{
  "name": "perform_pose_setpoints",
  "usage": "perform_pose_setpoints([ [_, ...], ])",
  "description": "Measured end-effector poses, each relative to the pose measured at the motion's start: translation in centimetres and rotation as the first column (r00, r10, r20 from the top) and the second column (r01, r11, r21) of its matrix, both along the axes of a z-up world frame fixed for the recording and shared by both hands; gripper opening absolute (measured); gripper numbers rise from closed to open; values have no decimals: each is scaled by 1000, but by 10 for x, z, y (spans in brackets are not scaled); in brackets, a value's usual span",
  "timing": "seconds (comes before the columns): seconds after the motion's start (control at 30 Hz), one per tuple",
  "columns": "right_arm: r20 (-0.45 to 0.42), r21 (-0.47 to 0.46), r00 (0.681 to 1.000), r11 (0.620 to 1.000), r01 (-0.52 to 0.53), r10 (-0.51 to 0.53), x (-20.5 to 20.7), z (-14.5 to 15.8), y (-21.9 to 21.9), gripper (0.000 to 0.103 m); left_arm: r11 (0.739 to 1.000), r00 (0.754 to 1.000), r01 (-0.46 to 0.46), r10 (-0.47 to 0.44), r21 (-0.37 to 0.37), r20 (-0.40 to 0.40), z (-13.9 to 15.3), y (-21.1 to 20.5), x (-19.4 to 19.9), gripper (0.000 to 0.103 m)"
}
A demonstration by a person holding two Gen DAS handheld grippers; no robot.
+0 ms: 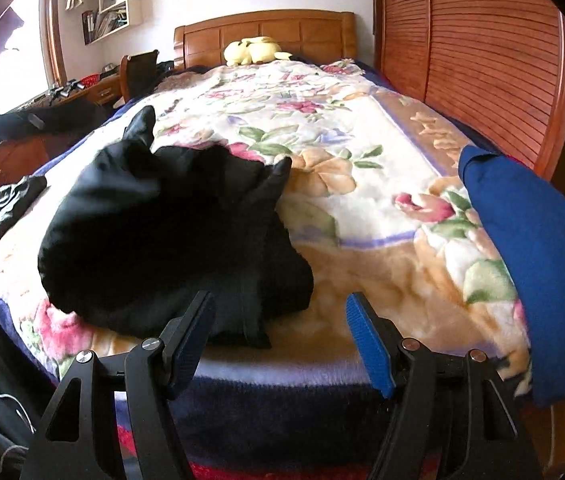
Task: Fold large clothes
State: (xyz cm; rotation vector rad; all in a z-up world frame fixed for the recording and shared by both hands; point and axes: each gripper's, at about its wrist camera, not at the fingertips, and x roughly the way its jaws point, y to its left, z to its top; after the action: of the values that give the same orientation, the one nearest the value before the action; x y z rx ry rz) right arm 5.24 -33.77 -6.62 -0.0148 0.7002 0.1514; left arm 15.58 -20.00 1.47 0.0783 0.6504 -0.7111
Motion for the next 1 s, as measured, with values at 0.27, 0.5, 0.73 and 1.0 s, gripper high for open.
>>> perform_pose_setpoints([
  [0.27,72,-23,996,999,-44,45,12,35,20,70,992,988,-127,127,1,92,30,71,-11,32],
  [0.5,119,-56,980,987,-151,157,42,68,64,70,961,961,-274,273,23,46,-4,138,-8,32],
  [0.73,40,-77,964,962,-261,264,101,60,117,70,927,928,-371,370,58,33,-34,185,-14,32],
  [1.0,-103,-52,958,960,-275,269,166,37,135,70,895,898,-436,440,92,-24,-80,223,-20,32],
])
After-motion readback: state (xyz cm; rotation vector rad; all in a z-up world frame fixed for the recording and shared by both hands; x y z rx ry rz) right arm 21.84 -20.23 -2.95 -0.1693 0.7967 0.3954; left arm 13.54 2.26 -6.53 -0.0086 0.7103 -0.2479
